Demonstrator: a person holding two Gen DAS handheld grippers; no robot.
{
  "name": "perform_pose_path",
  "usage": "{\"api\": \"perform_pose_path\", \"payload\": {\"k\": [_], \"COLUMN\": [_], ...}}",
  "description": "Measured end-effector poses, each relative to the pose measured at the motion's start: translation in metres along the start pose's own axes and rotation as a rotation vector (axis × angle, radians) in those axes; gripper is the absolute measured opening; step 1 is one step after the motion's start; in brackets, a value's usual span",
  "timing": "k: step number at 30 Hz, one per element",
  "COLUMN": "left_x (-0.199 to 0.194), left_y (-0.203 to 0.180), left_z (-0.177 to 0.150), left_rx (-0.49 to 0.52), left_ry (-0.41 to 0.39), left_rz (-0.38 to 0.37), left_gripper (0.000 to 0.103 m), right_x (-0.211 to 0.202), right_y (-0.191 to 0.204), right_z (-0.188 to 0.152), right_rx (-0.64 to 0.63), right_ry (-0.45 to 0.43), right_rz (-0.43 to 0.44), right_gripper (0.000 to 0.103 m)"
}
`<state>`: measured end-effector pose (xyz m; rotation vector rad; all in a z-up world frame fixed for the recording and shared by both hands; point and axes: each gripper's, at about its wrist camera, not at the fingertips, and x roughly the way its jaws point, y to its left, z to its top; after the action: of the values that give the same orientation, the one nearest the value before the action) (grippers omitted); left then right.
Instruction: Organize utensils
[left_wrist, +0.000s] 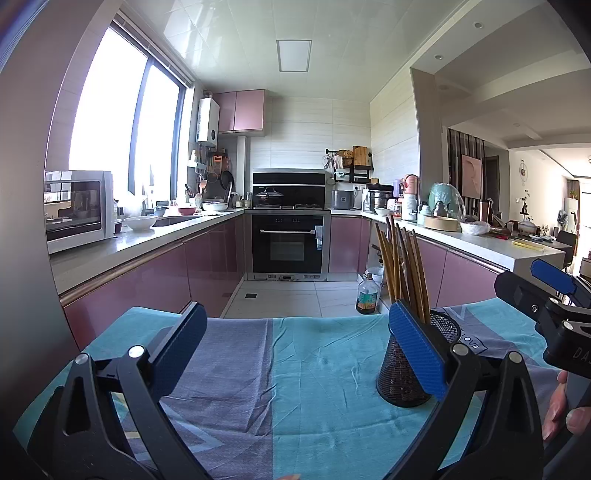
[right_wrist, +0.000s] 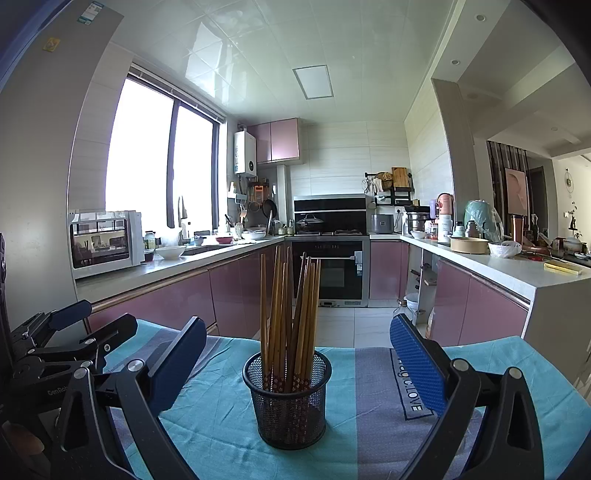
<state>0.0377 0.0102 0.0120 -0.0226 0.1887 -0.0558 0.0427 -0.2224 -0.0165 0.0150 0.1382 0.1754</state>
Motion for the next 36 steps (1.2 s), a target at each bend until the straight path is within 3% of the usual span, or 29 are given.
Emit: {"api": "perform_pose_path", "payload": {"k": [28, 36], "left_x": [-0.001, 0.0024], "left_y": [0.0013, 0.0018], "left_z": [-0.0016, -0.0023], "left_rx": [0.021, 0.015], "left_ry": [-0.017, 0.022], "left_rz": [0.023, 0.021], "left_gripper": [0.097, 0.097], "right_x": [0.0008, 0.0015], "right_y": [0.0001, -0.0043], "right_z": [-0.0023, -0.0051], "right_rx": [0.002, 0.001], "right_ry": [0.003, 0.027], "right_rz": [-0.002, -0.006], "right_gripper": [0.096, 0.096]}}
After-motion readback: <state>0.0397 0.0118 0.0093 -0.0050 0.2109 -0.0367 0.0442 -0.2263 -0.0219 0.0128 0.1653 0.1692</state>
